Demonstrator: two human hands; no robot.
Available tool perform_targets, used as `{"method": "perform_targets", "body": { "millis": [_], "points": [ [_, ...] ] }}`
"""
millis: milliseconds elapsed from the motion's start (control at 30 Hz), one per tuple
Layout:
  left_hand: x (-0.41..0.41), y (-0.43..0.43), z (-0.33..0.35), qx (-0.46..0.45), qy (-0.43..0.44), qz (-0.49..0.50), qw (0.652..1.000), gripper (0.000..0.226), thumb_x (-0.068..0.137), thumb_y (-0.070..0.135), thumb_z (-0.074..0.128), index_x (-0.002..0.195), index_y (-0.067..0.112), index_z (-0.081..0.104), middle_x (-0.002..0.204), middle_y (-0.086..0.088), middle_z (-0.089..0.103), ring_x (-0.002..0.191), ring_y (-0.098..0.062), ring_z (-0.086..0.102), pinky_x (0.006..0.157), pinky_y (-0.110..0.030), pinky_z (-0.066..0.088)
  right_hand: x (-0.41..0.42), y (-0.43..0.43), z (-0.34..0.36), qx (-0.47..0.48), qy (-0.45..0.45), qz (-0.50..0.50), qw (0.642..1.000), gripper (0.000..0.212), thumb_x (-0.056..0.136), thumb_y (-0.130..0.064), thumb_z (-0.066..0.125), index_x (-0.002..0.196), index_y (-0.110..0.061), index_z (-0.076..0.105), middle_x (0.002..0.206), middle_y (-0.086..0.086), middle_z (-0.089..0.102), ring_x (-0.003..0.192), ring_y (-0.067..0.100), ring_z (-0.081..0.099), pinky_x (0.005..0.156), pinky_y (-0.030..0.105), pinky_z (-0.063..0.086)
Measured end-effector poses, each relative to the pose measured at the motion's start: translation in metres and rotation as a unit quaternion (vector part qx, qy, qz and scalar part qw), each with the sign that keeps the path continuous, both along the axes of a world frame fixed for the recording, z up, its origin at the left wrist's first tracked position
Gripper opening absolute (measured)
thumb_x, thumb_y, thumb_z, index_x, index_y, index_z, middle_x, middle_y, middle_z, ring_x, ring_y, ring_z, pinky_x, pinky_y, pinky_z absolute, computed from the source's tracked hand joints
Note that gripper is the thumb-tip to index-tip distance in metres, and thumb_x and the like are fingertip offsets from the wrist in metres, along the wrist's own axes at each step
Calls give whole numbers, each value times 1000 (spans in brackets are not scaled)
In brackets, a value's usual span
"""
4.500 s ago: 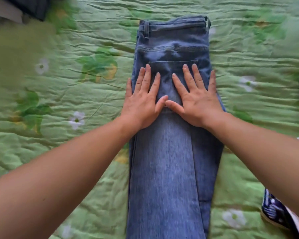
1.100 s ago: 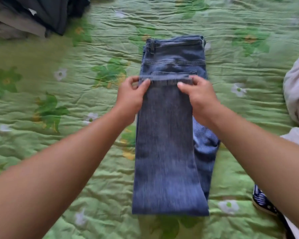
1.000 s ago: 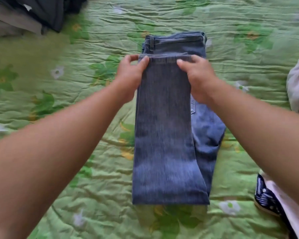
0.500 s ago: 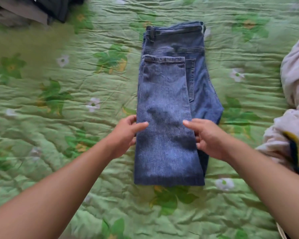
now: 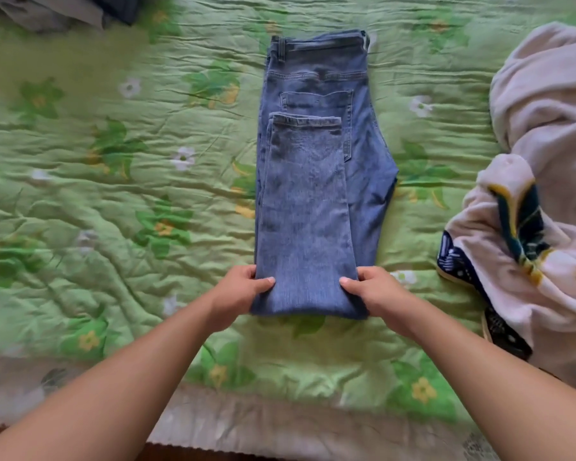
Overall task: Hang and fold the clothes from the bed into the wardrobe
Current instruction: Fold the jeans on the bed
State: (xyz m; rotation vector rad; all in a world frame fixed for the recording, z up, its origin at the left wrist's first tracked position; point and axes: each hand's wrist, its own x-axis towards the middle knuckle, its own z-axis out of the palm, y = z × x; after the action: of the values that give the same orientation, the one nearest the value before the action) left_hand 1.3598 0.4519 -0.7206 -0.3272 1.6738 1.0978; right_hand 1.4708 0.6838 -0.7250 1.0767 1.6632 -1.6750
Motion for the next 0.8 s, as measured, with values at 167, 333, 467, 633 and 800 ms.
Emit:
{"method": "perform_targets", "body": {
  "millis": [167, 333, 467, 633, 800],
  "points": [
    [55, -30, -1, -35, -40, -19, 998, 22, 101, 6, 56, 121, 5, 65, 117, -11, 73, 106, -28, 70, 98, -53, 53, 52, -25, -2, -56, -77, 27, 995, 12, 101, -13, 59, 104, -11, 71, 100, 3, 75, 78, 12, 69, 55, 20, 48],
    [51, -29, -6, -26, -15, -26, 999, 20, 102, 17, 56, 115, 6, 67, 111, -10, 75, 89, -22, 72, 76, -33, 54, 59, -29, -2, -124, -91, -46, 987, 12, 100, -17, 60, 107, -12, 69, 94, 0, 77, 71, 10, 71, 53, 19, 50],
    [13, -4, -8, -4, 73, 18, 997, 23, 101, 14, 55, 115, -2, 64, 103, -14, 66, 93, -26, 57, 80, -41, 39, 9, -15, 0, -128, -27, -108, 986, 12, 97, -27, 63, 104, -17, 67, 91, 1, 77, 75, 18, 70, 63, 27, 53],
    [-46, 42, -4, 36, 168, 71, 983, 7, 101, 15, 59, 98, 16, 65, 101, -7, 70, 91, -24, 67, 75, -37, 56, -73, 4, -4, -61, 47, -134, 988, 13, 96, -24, 66, 106, -17, 68, 109, 3, 76, 99, 24, 72, 89, 44, 56],
    [-94, 74, -7, 29, 203, 90, 975, 6, 101, 21, 58, 100, 17, 63, 100, -4, 69, 93, -24, 68, 83, -41, 58, -114, 14, -19, 54, 66, -126, 988, 15, 94, -21, 65, 95, -7, 69, 102, 14, 74, 94, 30, 72, 88, 50, 59]
  ]
}}
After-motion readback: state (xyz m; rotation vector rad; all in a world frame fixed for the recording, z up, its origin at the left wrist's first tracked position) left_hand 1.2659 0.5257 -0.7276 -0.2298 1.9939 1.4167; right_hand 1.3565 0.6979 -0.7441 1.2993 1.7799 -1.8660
